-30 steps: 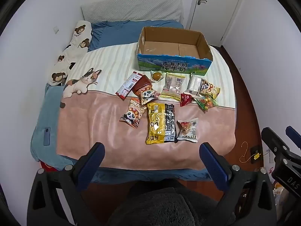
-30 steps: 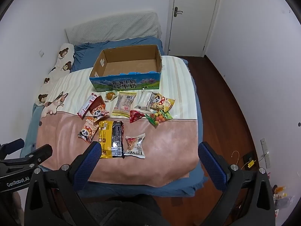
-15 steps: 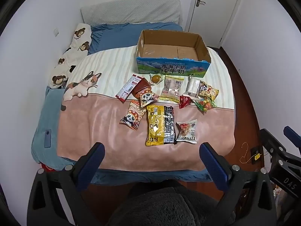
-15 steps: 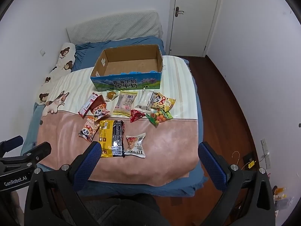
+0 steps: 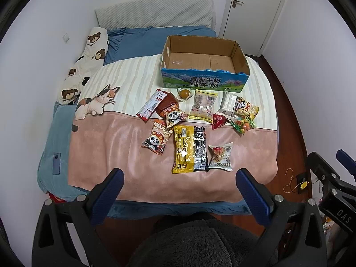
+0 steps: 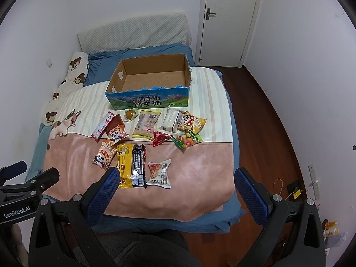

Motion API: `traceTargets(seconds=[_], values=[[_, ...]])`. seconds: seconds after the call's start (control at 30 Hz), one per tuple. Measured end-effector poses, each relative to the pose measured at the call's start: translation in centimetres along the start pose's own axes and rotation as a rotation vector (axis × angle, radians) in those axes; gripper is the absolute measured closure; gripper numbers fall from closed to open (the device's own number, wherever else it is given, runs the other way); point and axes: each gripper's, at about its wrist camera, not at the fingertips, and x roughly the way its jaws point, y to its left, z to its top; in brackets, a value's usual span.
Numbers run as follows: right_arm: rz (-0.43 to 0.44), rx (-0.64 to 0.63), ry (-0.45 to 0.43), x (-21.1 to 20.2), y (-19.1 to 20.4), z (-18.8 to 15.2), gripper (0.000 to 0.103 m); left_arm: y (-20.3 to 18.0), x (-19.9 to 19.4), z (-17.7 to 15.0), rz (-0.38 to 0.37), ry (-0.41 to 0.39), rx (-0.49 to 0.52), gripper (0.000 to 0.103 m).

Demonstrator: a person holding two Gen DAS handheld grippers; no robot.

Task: Organize snacks

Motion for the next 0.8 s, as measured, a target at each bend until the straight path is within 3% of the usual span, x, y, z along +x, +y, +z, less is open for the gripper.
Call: traceTargets(seconds=[0.8], values=[[0.009,0.006,0.007,0.32,-0.07,-0.04,0.000,-0.01,0.03,0.08,-0.001,0.008,-0.001,0.000]])
